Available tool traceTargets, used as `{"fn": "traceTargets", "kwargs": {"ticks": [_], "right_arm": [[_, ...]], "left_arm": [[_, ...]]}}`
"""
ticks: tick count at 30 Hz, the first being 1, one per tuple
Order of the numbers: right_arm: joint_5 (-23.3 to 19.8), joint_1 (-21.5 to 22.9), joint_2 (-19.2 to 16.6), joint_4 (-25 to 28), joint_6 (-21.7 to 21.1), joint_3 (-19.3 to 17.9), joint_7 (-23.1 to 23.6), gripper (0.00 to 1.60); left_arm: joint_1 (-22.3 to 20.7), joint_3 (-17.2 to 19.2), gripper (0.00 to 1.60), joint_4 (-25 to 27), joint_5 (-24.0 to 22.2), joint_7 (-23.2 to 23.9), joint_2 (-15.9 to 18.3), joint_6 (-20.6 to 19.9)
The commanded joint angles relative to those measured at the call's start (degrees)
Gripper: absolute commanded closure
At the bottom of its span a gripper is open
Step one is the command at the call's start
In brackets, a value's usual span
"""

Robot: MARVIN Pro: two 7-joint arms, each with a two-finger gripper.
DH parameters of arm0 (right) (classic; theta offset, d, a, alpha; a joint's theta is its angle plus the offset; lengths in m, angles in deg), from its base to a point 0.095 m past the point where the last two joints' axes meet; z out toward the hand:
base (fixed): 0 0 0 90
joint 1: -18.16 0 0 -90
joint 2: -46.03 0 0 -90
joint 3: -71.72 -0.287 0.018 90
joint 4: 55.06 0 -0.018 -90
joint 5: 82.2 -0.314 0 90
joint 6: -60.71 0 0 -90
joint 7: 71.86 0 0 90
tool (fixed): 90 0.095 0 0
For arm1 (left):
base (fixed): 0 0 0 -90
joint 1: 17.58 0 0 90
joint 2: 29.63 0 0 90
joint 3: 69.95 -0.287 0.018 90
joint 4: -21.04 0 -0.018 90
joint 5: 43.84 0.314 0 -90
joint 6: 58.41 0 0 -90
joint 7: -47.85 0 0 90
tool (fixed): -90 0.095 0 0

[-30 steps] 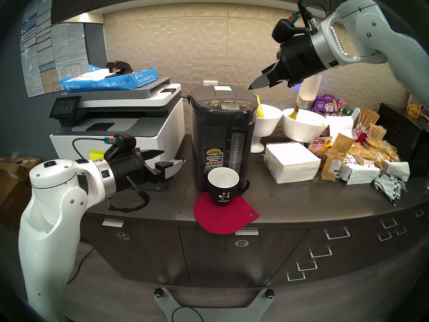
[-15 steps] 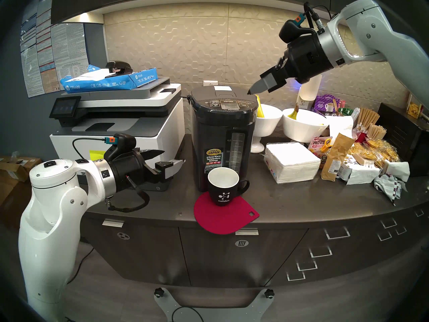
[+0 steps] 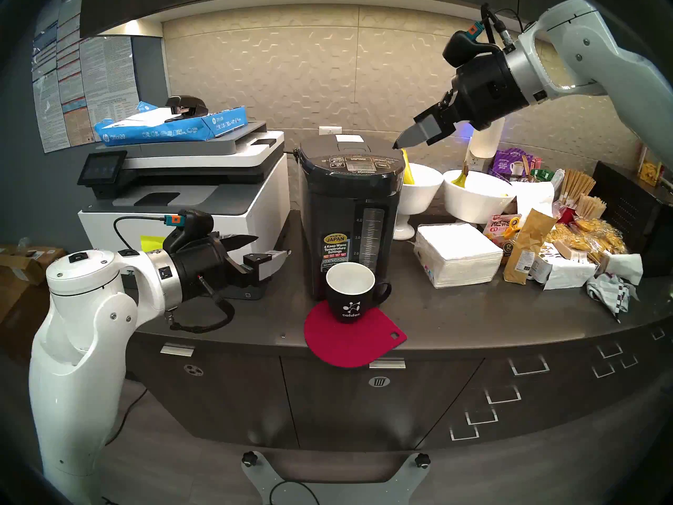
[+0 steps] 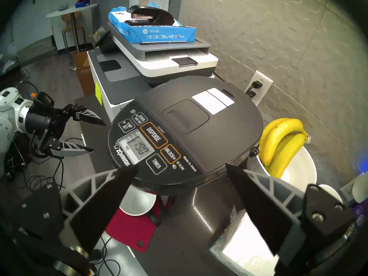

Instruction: Press the water dispenser button and fill the cup

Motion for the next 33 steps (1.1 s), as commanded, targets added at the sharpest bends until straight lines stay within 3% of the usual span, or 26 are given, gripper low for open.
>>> {"fn": "traceTargets", "kwargs": {"ticks": [1,12,16,24,25,26,27,33], "right_arm": [[0.2,1.0,0.0,-0.7,0.4,-1.0,0.3,0.00],[0.5,0.9,0.0,-0.8,0.3,-1.1,0.7,0.00],[0.8,1.8,1.3,-2.4,0.2,-1.8,2.7,0.00],[-1.2,1.0,4.7,-3.2,0.2,-2.4,0.4,0.00],[-1.5,0.9,4.9,-3.0,0.2,-2.4,0.1,0.56],[-1.9,0.9,5.0,-2.7,0.2,-2.5,-0.4,1.30],[-1.8,0.9,5.2,-2.6,0.1,-2.4,-0.2,1.59],[-2.8,0.9,5.8,-1.5,0.0,-2.2,-2.3,1.60]], "left_arm": [[0.0,0.0,0.00,0.6,0.0,0.0,0.0,0.0],[0.0,0.0,0.00,0.6,0.0,0.0,0.0,0.0],[0.0,0.0,0.00,0.6,0.0,0.0,0.0,0.0],[0.0,0.0,0.00,0.6,0.0,0.0,0.0,0.0],[0.0,0.0,0.00,0.6,0.0,0.0,0.0,0.0],[0.0,0.0,0.00,0.6,0.0,0.0,0.0,0.0],[0.0,0.0,0.00,0.6,0.0,0.0,0.0,0.0],[0.0,0.0,0.00,0.6,0.0,0.0,0.0,0.0]]}}
